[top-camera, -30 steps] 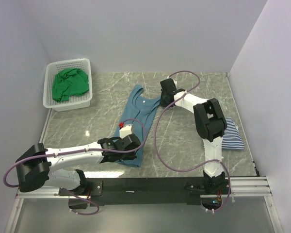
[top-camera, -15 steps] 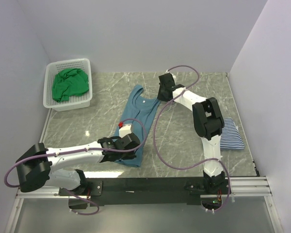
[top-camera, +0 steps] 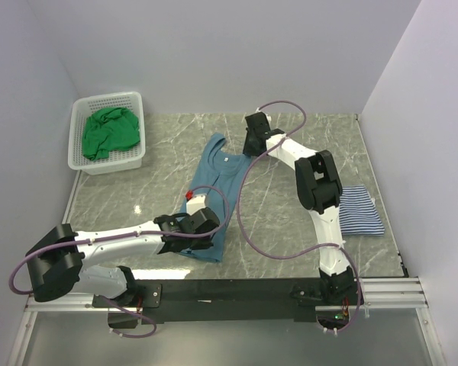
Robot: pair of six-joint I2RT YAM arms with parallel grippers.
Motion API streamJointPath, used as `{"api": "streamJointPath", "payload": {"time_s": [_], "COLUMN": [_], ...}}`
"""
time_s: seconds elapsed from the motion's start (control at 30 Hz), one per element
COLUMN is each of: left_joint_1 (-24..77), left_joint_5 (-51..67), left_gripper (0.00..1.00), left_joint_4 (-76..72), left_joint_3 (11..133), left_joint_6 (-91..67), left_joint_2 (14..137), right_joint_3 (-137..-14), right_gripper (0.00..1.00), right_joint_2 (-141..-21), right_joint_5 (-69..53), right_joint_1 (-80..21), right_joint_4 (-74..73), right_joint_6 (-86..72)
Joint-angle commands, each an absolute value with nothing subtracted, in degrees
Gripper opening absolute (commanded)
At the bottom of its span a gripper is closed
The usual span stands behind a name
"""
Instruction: Fold and stack the tank tops
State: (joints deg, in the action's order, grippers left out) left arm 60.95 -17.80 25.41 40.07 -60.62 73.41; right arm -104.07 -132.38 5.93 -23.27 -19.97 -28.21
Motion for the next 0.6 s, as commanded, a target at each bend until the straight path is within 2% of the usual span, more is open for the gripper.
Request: {"api": "streamJointPath", "payload": {"time_s": [0.0,0.03,0.33,0.57], "left_joint_1": [60.21,60.21,59.33,59.33], "left_joint_5": [-17.23,-17.31,-17.40,-17.23], "left_gripper": [0.10,0.10,0.09,0.06], "left_joint_4": [24.08,24.26,24.17,23.47], "left_joint_3": [39.55,39.46,38.58,38.41], "left_joint_6": [-59.50,-59.41,-59.59,-59.41], "left_joint_2": [73.13,73.21,73.83,75.76], "right_joint_3": [-105.12,-105.03,-100.11,-95.63], "right_gripper": [0.30,0.34,0.44,0.46], "right_joint_2": [-131.58,-131.22,-123.58,-121.73], "right_joint_5": [5.97,6.50,8.35,7.39], "right_joint_1": [-23.47,-23.47,-23.03,-22.94], "right_joint_4": [-20.57,-21.26,-21.09,-20.92], "right_joint_6": [-27.77,-27.95,-28.74,-30.67]}}
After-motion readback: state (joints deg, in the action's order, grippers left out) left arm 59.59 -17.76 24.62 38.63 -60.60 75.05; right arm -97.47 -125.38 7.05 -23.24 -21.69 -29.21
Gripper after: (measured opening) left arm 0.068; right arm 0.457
